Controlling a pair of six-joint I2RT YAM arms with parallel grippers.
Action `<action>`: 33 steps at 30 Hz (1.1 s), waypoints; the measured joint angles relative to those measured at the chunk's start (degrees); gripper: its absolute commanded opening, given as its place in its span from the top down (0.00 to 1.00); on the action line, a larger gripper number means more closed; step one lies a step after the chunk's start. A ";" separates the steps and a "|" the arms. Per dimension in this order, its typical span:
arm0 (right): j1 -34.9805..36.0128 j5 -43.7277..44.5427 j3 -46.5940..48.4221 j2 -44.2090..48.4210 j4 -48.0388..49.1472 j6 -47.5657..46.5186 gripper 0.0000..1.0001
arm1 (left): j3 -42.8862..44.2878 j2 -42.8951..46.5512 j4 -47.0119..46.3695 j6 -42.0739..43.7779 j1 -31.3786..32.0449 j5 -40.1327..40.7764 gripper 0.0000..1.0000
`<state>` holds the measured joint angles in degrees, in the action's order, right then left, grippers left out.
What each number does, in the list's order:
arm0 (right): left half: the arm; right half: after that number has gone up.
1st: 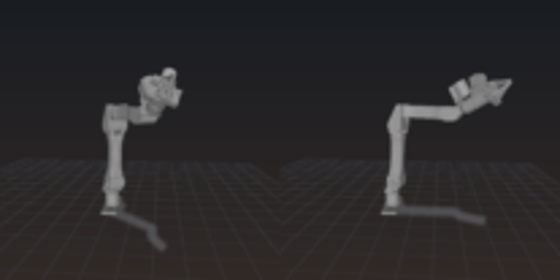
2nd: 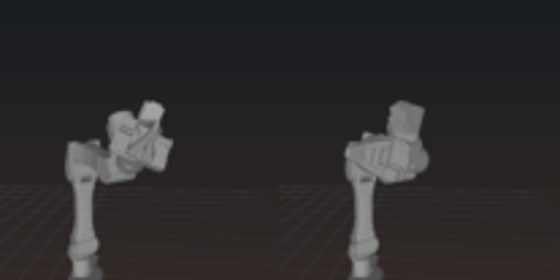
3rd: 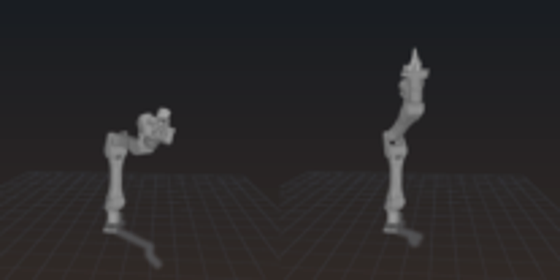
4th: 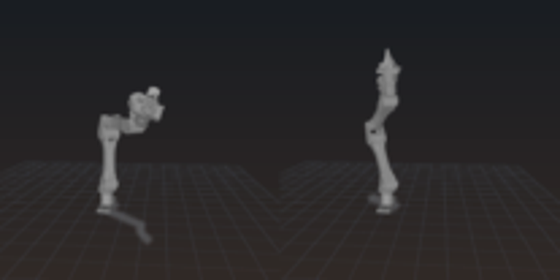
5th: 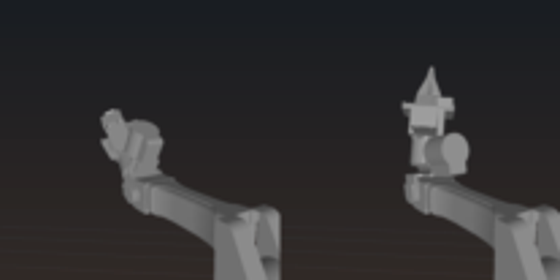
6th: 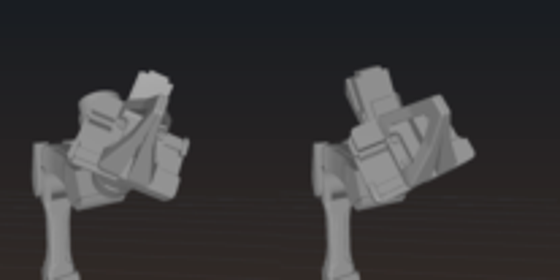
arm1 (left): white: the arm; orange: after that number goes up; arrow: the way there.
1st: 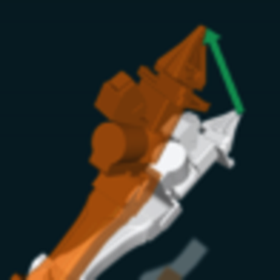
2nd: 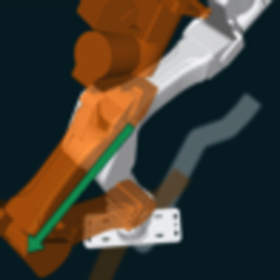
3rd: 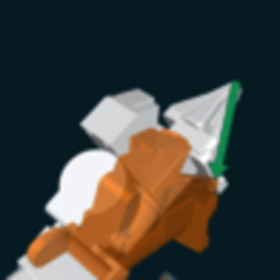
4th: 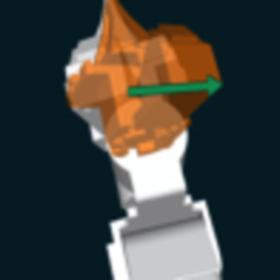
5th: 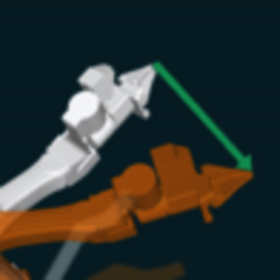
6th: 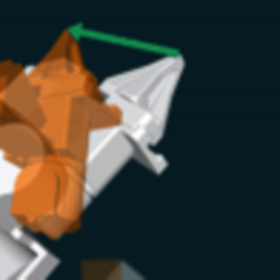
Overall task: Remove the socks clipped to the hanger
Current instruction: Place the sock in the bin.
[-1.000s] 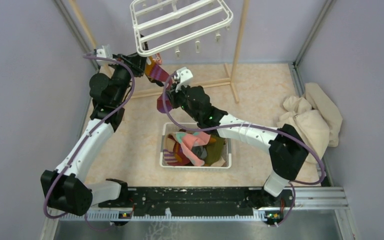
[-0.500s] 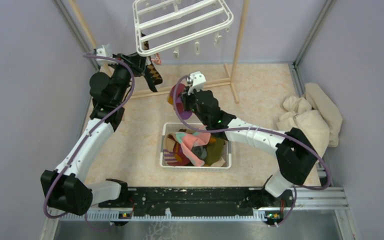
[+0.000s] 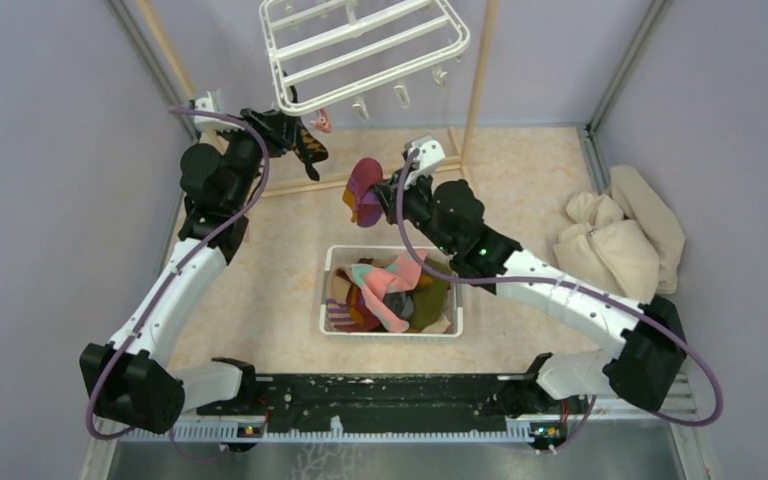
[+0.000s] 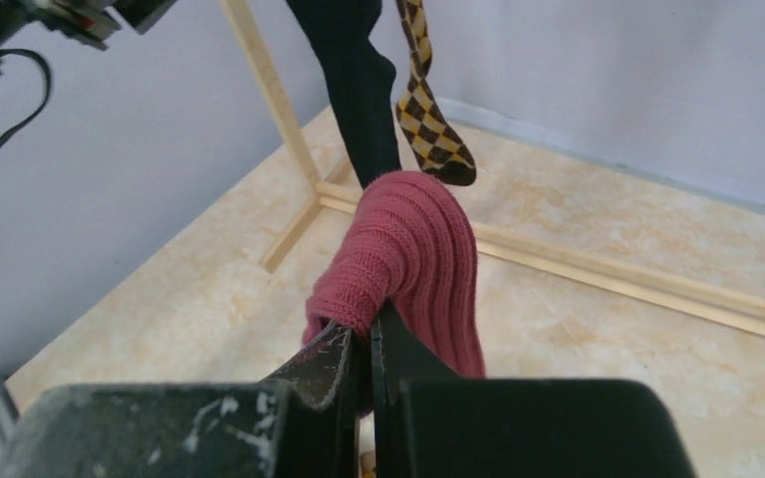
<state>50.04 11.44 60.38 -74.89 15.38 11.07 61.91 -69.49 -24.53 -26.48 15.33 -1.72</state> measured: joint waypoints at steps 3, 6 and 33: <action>0.00 -2.73 0.09 3.52 -4.26 0.13 1.00 | -0.02 0.81 1.53 0.81 0.00 0.26 0.42; 0.00 -4.72 -0.52 7.10 -8.96 0.79 1.00 | -0.02 1.75 2.71 1.70 0.00 0.37 0.37; 0.42 -6.64 -24.37 20.50 -26.82 14.08 1.00 | -3.39 16.57 19.65 3.48 0.00 -1.27 0.01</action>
<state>50.46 4.80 36.01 -54.39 -11.44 25.15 58.52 -52.93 -4.89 -23.00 15.33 -2.98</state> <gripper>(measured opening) 0.017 0.956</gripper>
